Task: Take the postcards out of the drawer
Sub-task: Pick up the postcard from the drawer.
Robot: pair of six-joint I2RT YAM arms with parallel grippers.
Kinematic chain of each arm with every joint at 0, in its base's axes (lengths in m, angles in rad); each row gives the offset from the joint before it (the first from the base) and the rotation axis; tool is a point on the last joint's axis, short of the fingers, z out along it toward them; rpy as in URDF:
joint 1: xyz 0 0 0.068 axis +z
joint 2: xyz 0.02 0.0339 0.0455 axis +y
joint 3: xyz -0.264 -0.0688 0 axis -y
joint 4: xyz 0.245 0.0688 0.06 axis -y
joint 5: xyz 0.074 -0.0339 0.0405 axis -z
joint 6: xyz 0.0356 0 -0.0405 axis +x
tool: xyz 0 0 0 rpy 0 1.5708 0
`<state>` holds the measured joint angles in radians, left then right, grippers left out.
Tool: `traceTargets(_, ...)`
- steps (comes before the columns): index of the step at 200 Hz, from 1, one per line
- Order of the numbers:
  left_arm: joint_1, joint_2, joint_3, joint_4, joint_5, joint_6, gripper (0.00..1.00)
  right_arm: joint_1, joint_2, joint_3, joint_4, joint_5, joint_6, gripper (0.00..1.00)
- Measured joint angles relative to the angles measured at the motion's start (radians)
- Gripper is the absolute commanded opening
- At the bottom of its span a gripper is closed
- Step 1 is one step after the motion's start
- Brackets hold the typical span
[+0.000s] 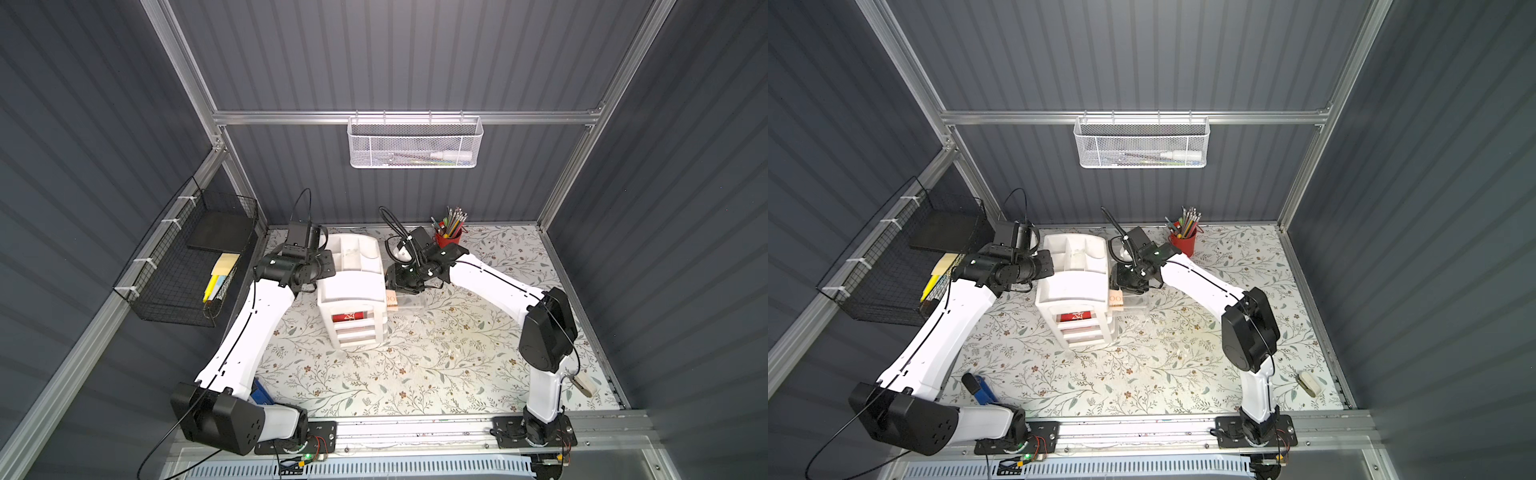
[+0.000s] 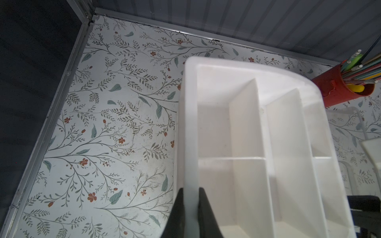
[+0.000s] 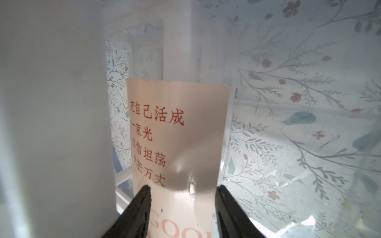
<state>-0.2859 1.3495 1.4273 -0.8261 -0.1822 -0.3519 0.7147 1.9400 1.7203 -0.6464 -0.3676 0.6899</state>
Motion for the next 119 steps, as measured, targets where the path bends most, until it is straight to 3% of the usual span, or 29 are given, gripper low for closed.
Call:
traceTargets(42,0.004,-0.002,0.0,0.0,-0.001,0.001,0.0,0.0,0.0,0.0,0.014,-0.023,0.006,0.44)
traceTargets(119,0.005,-0.006,0.0,-0.001,-0.001,0.003,0.0,-0.001,-0.02,-0.019,0.034,-0.028,0.01,0.47)
